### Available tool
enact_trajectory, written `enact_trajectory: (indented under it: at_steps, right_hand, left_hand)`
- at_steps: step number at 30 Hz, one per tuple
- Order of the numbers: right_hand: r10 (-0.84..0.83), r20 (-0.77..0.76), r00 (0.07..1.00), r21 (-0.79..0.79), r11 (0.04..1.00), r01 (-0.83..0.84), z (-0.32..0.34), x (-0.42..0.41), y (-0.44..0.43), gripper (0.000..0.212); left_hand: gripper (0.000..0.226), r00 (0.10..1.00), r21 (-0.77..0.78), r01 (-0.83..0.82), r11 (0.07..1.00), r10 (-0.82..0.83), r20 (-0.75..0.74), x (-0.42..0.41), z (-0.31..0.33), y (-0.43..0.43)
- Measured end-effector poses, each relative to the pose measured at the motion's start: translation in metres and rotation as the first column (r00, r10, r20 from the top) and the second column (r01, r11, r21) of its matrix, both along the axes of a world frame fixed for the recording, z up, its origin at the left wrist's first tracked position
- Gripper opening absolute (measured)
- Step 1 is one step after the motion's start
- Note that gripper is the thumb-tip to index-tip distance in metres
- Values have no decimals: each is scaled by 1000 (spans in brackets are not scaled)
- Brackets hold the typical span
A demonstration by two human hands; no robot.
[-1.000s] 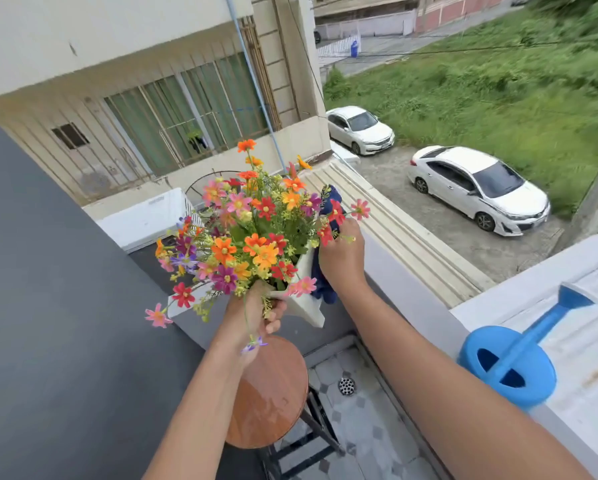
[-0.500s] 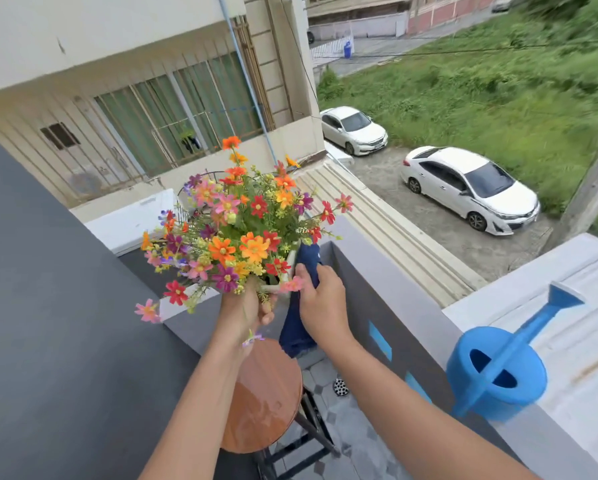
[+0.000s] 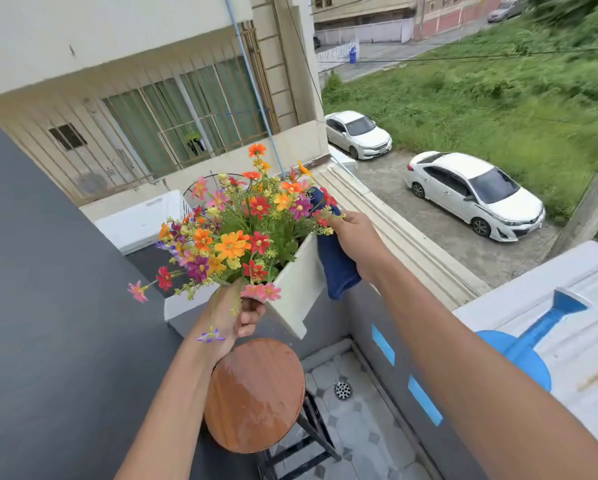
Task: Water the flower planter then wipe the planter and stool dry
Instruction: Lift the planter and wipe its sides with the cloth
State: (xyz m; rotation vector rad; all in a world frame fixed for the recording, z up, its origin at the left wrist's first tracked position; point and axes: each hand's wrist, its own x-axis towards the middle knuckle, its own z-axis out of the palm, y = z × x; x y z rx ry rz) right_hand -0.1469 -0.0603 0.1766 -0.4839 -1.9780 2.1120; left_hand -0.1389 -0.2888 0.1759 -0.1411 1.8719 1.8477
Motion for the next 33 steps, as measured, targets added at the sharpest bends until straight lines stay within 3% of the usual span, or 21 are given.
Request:
enact_trajectory:
  at_steps: [1, 4, 8, 14, 17, 19, 22, 27, 31, 33]
  right_hand:
    - [68, 34, 997, -49, 997, -67, 2, 1, 4, 23]
    - [165, 100, 981, -4, 986, -165, 2, 2, 11, 25]
    - [213, 182, 960, 79, 970, -231, 4, 5, 21, 22]
    - [300, 286, 910, 61, 942, -329, 0, 8, 17, 25]
    - [293, 304, 906, 174, 918, -356, 6, 11, 18, 30]
    - [247, 265, 932, 131, 948, -289, 2, 10, 13, 26]
    - [127, 200, 971, -4, 992, -129, -6, 8, 1, 19]
    - [-124, 140, 982, -80, 988, 136, -23, 9, -27, 26]
    - [-237, 81, 968, -92, 965, 244, -27, 13, -41, 25]
    - [-254, 46, 966, -106, 960, 258, -27, 17, -44, 27]
  left_hand:
    - [35, 1000, 2, 5, 1000, -6, 19, -1, 1, -5]
    - [29, 1000, -10, 11, 1000, -11, -22, -1, 2, -17]
    - [32, 995, -115, 47, 992, -57, -80, 3, 10, -21]
    - [30, 988, -146, 89, 985, -105, -109, 10, 12, -35]
    - [28, 990, -135, 82, 987, -97, -103, 8, 13, -41]
    - [17, 992, -152, 31, 988, -49, -115, 6, 13, -38]
    - [40, 984, -133, -119, 984, 99, -147, -7, 7, -27]
    - [27, 884, -128, -426, 896, 382, -268, -21, -6, -8]
    - [37, 931, -234, -356, 905, 322, -173, 4, -29, 10]
    - [37, 952, -177, -298, 938, 278, -130, 16, -34, 23]
